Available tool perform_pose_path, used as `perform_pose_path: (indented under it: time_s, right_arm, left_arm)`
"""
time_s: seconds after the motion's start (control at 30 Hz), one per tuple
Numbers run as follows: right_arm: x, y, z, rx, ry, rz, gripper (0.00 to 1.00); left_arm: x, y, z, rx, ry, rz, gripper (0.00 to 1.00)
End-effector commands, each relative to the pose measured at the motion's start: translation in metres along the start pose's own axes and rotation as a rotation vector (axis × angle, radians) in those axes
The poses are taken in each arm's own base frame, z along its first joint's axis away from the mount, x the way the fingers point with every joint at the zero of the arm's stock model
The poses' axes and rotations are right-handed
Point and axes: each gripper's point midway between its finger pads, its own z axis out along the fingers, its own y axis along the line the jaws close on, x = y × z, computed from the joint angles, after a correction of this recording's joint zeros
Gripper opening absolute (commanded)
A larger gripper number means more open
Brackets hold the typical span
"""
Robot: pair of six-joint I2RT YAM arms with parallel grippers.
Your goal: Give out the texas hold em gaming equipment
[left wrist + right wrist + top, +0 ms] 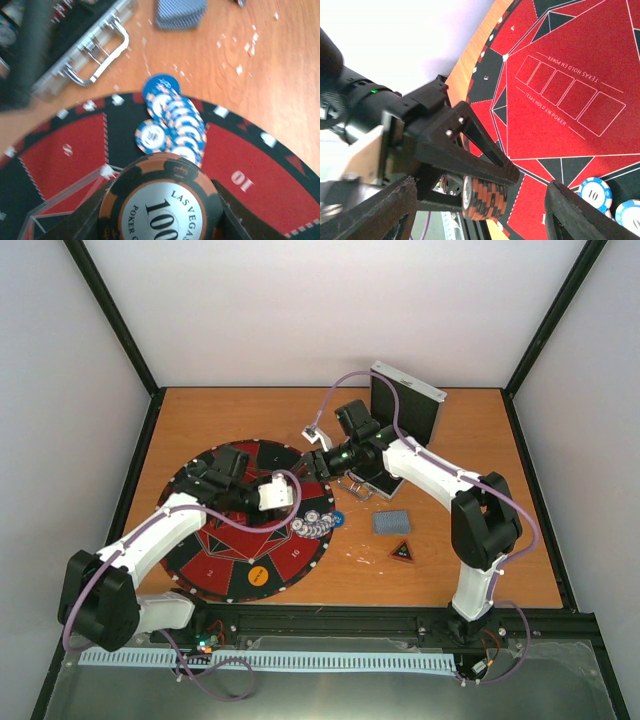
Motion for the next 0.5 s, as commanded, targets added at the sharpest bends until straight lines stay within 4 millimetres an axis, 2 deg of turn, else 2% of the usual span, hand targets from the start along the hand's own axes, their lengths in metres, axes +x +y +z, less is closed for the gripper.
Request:
perform_pose_path:
  time_s: [0.0, 0.23, 0.37, 0.47]
  right_arm:
    - [0.002, 0.000, -0.002, 0.014, 0.031, -0.040, 0.70]
    - [0.008, -0.013, -0.011, 0.071, 0.037, -0.037, 0.70]
    - [0.015, -0.019, -0.010, 0.089, 0.047, -0.026, 0.70]
    - [0.018, -0.023, -0.011, 0.107, 0.048, -0.019, 0.70]
  left_arm:
    - [0.023, -0.020, -0.006, 0.033, 0.066, 0.028, 0.01]
    - [0.092, -0.057, -0.037, 0.153, 0.218, 0.136, 0.01]
    - [0.114, -0.076, -0.044, 0.212, 0.268, 0.224, 0.00]
    - [0.127, -0.098, -0.044, 0.282, 0.274, 0.349, 0.01]
